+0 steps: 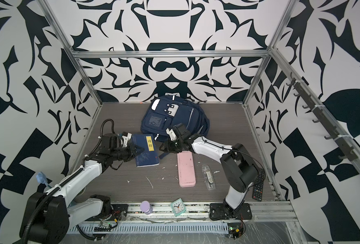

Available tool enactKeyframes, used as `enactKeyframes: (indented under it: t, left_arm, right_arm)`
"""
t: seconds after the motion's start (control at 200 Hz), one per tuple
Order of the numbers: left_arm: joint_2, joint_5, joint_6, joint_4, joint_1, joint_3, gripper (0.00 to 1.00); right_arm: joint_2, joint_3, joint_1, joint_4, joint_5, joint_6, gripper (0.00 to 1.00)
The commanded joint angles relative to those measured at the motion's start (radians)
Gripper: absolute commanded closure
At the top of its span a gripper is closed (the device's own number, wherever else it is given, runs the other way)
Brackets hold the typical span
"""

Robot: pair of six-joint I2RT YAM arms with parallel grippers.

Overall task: Pack books, pencil case, and school supplies into a backpack
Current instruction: Pick up the book at the center of the table, then pass the book.

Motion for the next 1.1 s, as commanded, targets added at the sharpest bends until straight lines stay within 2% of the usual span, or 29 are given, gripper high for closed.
enactKeyframes:
  t: [0.0,0.095,0.215,0.395,0.505,0.625,1.095]
  left_arm:
    - [0.032,0.168,-0.035,0.151,0.003,0.029,0.88]
    - [0.064,0.233,-0.089,0.261,0.002,0.022,0.87]
    - [0.100,0.293,-0.153,0.373,-0.002,0.019,0.87]
    - [0.179,0.387,-0.188,0.447,-0.059,0.067,0.85]
    - [0.197,0.386,-0.195,0.459,-0.085,0.078,0.84]
    - [0.206,0.371,-0.207,0.476,-0.086,0.073,0.84]
    - [0.236,0.254,-0.164,0.379,-0.084,0.089,0.84]
  right_arm:
    - [-0.063,-0.074,-0.055,0.210,-0.103,0.120,0.36]
    - [-0.080,-0.115,-0.078,0.332,-0.156,0.179,0.31]
    - [-0.071,-0.112,-0.079,0.365,-0.178,0.191,0.29]
    - [-0.020,-0.136,-0.078,0.503,-0.230,0.268,0.29]
    - [0.021,-0.164,-0.079,0.684,-0.279,0.377,0.30]
    - [0.041,-0.175,-0.079,0.752,-0.294,0.428,0.36]
    - [-0.033,-0.200,-0.079,0.753,-0.326,0.431,0.53]
